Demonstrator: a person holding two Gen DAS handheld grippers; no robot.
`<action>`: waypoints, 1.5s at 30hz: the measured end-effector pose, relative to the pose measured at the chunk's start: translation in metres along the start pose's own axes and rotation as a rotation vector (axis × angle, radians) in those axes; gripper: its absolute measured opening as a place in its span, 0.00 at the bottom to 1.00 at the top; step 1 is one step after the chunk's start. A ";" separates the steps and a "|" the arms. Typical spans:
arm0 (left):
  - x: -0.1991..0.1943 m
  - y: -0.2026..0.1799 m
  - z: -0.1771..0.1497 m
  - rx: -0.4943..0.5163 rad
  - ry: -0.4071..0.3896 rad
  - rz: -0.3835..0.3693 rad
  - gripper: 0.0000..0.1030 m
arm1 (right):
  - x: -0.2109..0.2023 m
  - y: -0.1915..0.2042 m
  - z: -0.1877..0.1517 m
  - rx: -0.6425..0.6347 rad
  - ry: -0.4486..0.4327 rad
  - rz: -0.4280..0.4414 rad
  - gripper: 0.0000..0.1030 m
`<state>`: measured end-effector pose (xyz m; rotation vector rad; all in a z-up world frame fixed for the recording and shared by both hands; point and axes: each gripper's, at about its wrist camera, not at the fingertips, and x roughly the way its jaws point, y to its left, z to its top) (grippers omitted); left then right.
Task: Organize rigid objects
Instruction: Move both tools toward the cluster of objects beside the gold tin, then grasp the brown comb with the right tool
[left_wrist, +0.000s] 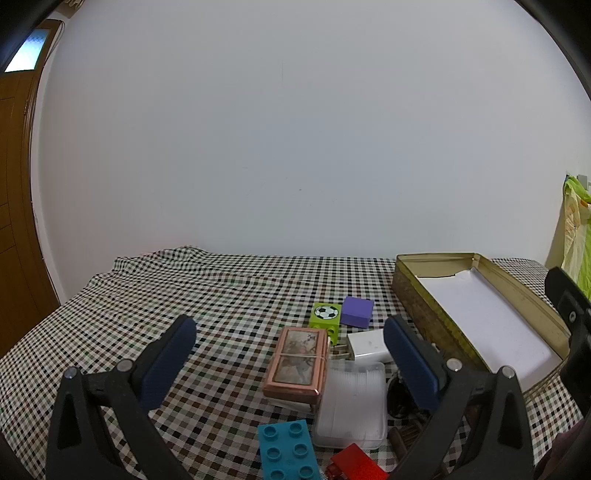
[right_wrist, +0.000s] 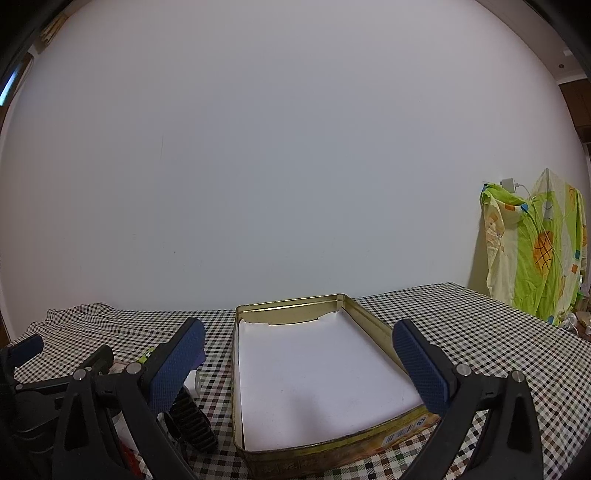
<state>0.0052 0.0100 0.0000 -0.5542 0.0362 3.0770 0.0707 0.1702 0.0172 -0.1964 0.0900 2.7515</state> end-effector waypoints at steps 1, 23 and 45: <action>0.000 0.001 0.000 0.000 0.001 0.000 1.00 | 0.000 0.000 0.000 0.000 0.001 0.000 1.00; -0.023 -0.004 -0.012 -0.020 0.022 -0.003 1.00 | -0.004 -0.008 0.002 0.033 0.032 0.066 1.00; -0.051 0.080 -0.045 -0.022 0.248 0.048 0.89 | -0.027 0.014 -0.040 -0.043 0.475 0.385 0.38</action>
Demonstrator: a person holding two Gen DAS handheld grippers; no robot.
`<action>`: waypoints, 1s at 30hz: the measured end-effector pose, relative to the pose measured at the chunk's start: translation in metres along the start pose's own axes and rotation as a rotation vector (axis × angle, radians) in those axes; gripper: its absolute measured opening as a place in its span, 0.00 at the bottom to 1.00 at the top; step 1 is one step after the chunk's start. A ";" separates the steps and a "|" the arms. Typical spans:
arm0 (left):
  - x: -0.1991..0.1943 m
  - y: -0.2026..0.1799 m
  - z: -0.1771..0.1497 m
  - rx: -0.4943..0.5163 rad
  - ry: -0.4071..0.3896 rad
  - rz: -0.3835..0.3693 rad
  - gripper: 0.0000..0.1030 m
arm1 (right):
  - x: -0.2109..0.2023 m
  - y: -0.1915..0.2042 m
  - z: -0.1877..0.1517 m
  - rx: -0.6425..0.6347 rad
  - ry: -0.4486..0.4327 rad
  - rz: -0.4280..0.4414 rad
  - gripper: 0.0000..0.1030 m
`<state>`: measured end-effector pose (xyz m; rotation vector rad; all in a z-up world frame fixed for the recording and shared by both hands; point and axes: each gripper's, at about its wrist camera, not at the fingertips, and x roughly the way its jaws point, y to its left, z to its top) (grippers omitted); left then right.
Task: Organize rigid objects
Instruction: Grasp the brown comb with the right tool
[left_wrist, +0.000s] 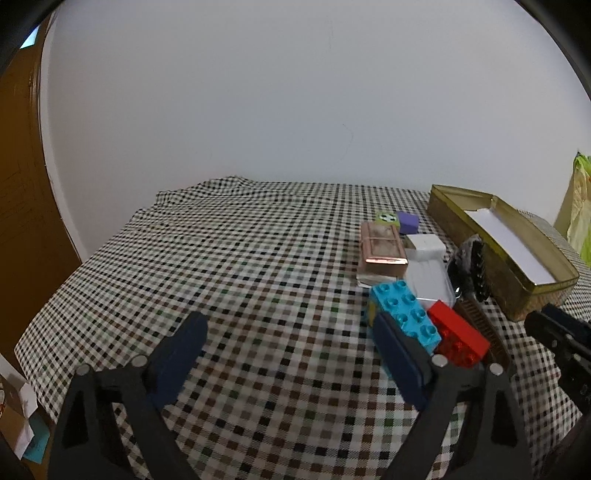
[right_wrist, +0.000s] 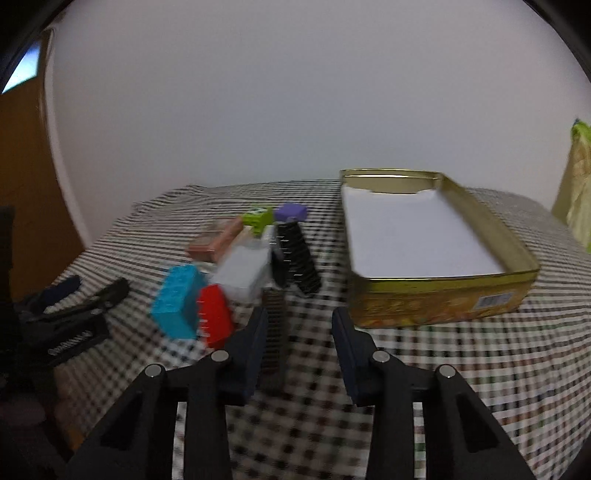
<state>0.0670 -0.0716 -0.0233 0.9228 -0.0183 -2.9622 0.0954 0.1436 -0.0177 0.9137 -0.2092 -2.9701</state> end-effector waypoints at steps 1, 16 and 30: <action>0.000 0.000 0.000 -0.005 0.005 -0.008 0.90 | 0.001 0.002 -0.002 0.009 0.011 0.024 0.38; 0.001 -0.017 0.001 0.023 0.064 -0.063 0.89 | 0.046 0.033 -0.011 -0.082 0.252 0.012 0.38; 0.028 -0.038 0.014 -0.014 0.152 -0.142 0.89 | -0.004 -0.004 -0.005 -0.026 0.083 0.091 0.26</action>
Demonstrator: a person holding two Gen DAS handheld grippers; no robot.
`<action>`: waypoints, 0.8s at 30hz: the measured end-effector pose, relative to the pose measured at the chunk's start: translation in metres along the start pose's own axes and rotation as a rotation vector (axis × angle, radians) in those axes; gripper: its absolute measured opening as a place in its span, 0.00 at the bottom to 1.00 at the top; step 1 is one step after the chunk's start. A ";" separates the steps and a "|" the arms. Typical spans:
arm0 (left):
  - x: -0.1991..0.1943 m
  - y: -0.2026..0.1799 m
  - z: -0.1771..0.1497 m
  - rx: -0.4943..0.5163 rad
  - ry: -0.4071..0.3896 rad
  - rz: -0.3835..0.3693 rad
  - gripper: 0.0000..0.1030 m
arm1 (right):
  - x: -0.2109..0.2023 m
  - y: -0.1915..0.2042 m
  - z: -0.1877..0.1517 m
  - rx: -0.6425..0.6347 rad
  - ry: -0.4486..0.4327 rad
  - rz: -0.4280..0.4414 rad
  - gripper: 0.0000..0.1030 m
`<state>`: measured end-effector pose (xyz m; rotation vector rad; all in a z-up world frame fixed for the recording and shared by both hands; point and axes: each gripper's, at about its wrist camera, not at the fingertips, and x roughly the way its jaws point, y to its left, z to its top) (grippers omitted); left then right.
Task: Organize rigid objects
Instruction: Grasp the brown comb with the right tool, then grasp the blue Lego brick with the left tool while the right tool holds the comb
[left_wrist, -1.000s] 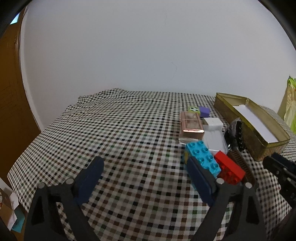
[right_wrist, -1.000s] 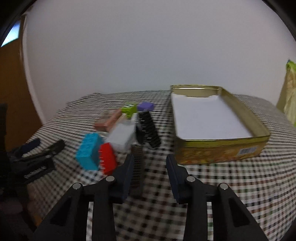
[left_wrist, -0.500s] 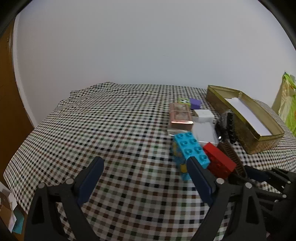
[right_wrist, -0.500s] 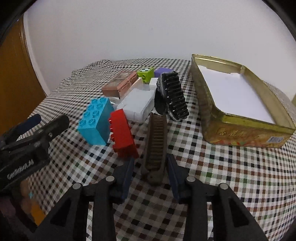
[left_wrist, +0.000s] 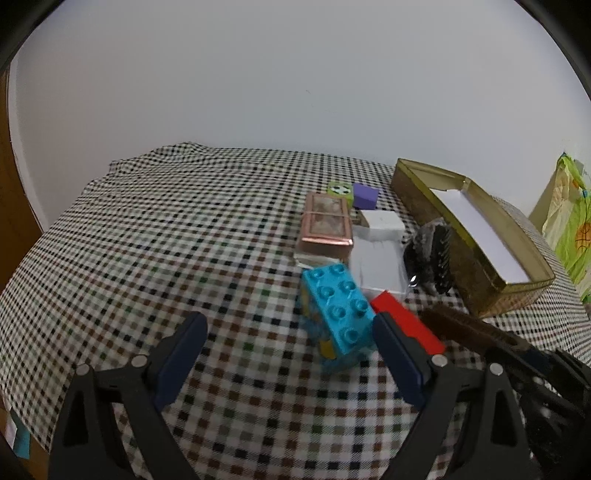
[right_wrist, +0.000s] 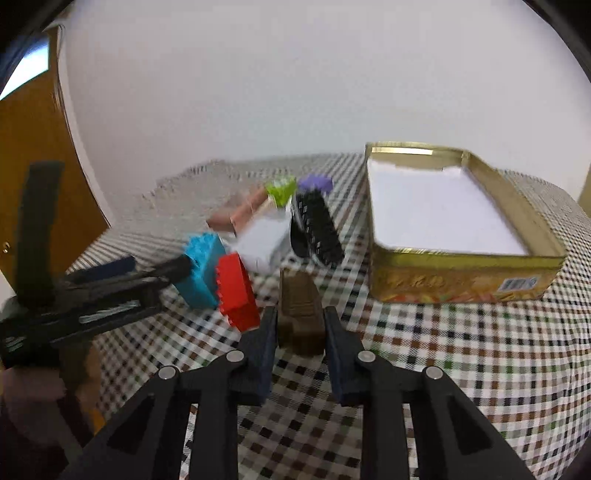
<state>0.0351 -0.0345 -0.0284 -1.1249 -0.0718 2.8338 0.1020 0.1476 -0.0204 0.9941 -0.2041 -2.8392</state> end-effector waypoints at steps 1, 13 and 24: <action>0.001 -0.002 0.001 0.002 0.002 0.004 0.89 | -0.002 -0.003 0.001 0.000 -0.007 0.001 0.26; 0.010 -0.019 0.012 0.010 0.014 0.021 0.89 | 0.010 -0.003 -0.014 -0.022 0.042 0.045 0.26; 0.017 0.020 0.008 0.028 0.083 0.103 0.89 | 0.021 0.006 -0.018 -0.032 0.117 0.051 0.27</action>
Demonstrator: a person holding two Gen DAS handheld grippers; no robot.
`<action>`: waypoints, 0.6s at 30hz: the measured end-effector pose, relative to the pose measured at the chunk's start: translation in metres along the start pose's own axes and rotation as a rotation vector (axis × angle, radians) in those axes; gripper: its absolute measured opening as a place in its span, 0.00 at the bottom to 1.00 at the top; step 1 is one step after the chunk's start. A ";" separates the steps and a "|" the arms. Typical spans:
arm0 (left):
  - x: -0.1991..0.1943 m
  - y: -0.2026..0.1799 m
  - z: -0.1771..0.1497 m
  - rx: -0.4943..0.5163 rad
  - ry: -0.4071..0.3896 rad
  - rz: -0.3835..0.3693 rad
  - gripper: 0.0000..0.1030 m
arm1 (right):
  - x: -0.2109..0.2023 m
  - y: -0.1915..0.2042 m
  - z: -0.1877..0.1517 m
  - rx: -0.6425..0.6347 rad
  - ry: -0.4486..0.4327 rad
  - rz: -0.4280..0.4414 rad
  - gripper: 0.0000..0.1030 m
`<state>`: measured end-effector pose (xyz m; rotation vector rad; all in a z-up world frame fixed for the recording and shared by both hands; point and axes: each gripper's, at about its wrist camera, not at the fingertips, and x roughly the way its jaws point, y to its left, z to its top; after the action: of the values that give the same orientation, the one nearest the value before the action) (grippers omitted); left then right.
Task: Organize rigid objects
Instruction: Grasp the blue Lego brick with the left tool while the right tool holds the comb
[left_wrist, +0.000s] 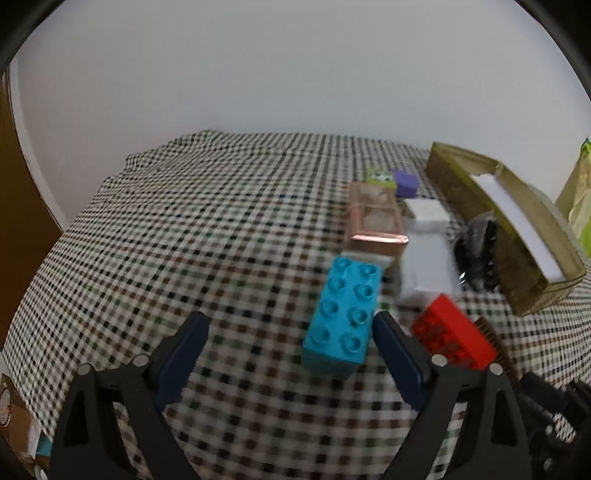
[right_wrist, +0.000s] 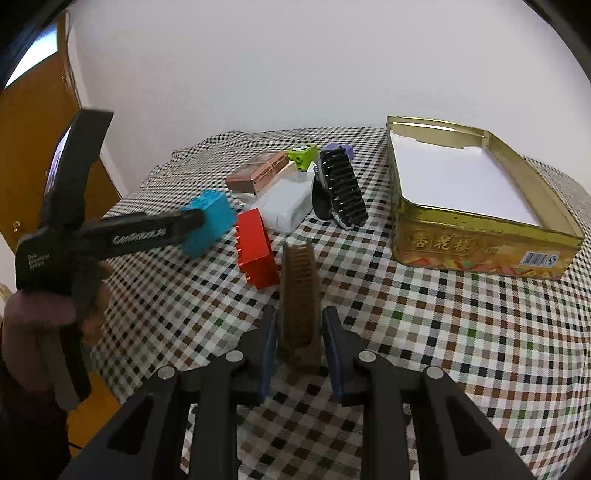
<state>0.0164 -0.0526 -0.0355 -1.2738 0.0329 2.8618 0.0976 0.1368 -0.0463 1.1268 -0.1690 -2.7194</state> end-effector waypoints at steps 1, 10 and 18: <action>0.001 0.000 0.000 0.001 0.002 -0.002 0.89 | 0.001 0.000 0.001 0.008 0.004 0.003 0.27; 0.022 -0.008 0.001 0.032 0.052 -0.034 0.70 | 0.017 0.003 0.008 0.009 0.045 -0.011 0.29; 0.012 -0.005 -0.008 0.005 0.014 -0.127 0.32 | 0.016 0.003 0.007 0.001 0.047 -0.013 0.28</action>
<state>0.0141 -0.0477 -0.0499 -1.2472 -0.0391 2.7448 0.0813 0.1310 -0.0518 1.1952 -0.1567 -2.7012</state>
